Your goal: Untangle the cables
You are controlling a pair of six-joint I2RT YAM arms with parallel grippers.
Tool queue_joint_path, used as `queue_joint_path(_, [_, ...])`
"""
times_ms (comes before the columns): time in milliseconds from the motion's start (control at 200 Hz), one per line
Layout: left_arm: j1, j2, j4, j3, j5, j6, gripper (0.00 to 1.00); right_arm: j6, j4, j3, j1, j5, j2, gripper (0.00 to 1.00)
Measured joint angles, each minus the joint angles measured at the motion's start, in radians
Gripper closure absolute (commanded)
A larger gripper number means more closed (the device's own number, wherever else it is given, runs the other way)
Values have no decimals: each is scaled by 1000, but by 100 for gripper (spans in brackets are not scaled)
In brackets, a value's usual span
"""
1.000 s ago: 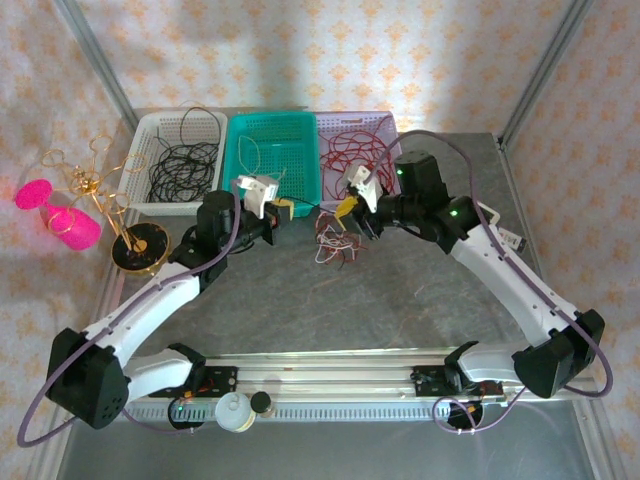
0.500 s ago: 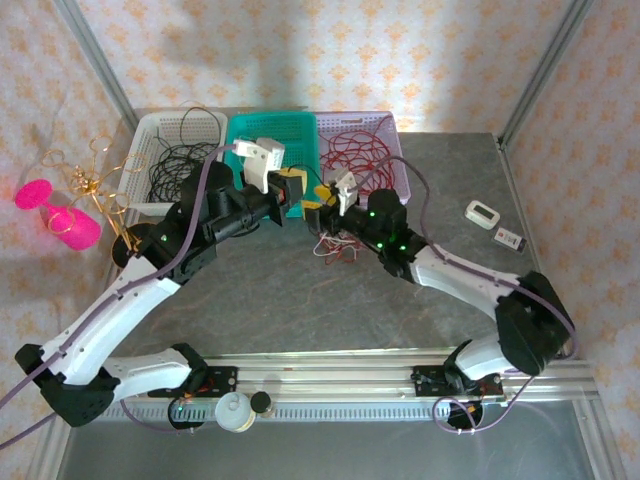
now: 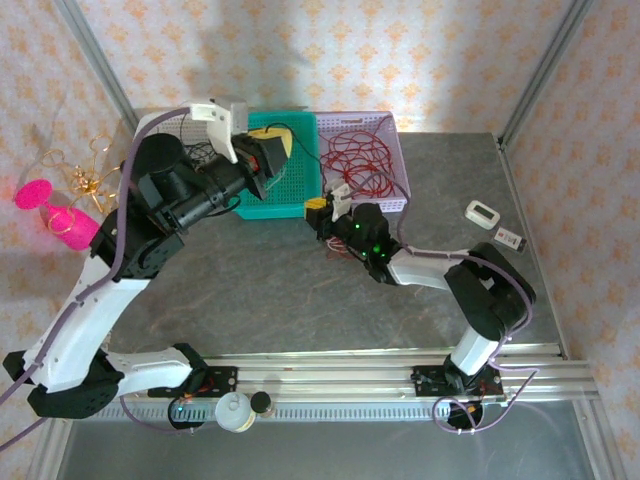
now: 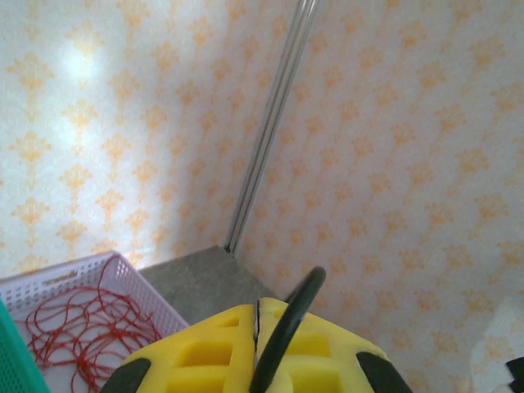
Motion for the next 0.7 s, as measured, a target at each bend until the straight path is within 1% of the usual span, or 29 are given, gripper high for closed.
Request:
queue_joint_path(90, [0, -5, -2, 10, -18, 7, 100, 3, 5, -23, 0, -11, 0, 99])
queue_joint_path(180, [0, -9, -11, 10, -59, 25, 100, 4, 4, -42, 1, -17, -4, 100])
queue_joint_path(265, [0, -16, -22, 9, -130, 60, 100, 14, -7, -56, 1, -23, -17, 100])
queue_joint_path(370, [0, -20, -42, 27, -248, 125, 100, 42, -26, -59, 1, -34, -37, 100])
queue_joint_path(465, [-3, -2, -61, 73, -354, 196, 100, 93, -35, -59, 5, -38, -60, 100])
queue_joint_path(581, [-6, 32, -43, 105, -473, 286, 100, 185, -43, -72, 7, -32, -101, 100])
queue_joint_path(651, [-1, 61, -28, 117, -524, 328, 100, 253, -59, -84, 7, -20, -122, 100])
queue_joint_path(701, [6, 81, -17, 126, -539, 352, 100, 303, -82, -85, 7, -10, -130, 100])
